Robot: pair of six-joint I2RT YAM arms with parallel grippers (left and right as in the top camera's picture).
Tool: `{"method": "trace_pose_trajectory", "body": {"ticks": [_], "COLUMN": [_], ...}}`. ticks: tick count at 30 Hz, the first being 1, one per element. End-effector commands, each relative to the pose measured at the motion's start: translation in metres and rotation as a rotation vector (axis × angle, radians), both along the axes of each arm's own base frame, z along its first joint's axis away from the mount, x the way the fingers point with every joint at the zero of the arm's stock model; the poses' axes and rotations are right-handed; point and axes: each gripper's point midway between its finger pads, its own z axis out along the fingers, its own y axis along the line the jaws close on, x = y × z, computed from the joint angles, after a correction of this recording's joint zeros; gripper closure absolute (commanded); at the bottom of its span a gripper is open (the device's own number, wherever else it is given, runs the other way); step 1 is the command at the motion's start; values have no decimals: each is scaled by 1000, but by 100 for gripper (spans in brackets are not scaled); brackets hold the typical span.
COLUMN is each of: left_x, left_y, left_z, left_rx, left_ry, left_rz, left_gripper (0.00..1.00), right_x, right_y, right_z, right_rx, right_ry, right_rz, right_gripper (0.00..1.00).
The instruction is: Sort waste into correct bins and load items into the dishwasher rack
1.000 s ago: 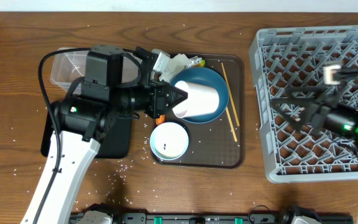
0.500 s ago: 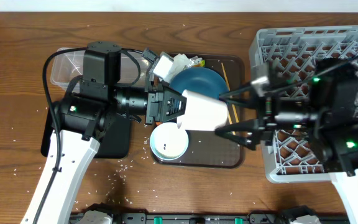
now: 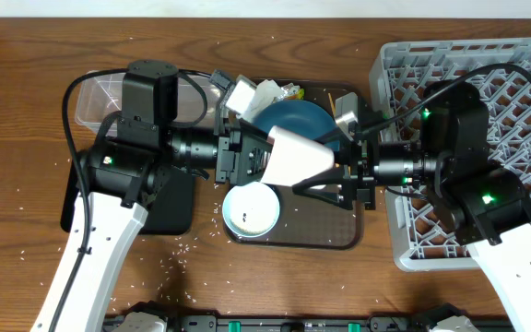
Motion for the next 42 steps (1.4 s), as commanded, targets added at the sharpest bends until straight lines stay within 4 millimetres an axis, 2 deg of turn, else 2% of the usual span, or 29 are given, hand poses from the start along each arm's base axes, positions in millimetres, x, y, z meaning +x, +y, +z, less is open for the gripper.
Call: {"method": "trace_pose_trajectory", "body": {"ticks": [1,2,4,7,9,13,15,25,29,36,42], "left_x": [21,28,40,48,51,52,52,46,46,45,46], "left_y": [4,6,12,19,23,26,26,27,29,33,33], "left_z": [-12,-16,-24,-26,-26,-27,-27,-35,-39,-49,-50], "left_rx": [85,115,162,180,181,183,184,203,219,260,263], "left_ry": [-33,-41,-51,-54,-52,-46,-44,7,20,50,50], "left_rz": [117,158,225,268,281,291,290,285,292,314,317], "left_gripper": [7,2,2,2,2,2,2,2,2,2,2], "right_x": [18,24,38,66,77,77,77,59,52,48,50], "right_y": [-18,-25,-47,-106,-158,-253,-279,-440,-489,-551,-576], "right_z": [2,-1,-10,-36,-59,-84,-85,-87,-101,-136,-178], "right_rx": [-55,-74,-129,-241,-310,-355,-338,-79,34,141,247], "right_ry": [-30,-16,35,184,323,500,524,653,722,807,955], "right_rz": [-172,-227,-381,-735,-1007,-1378,-1465,-2026,-2165,-2274,-2279], "right_gripper": [52,52,52,46,45,49,49,51,51,43,43]}}
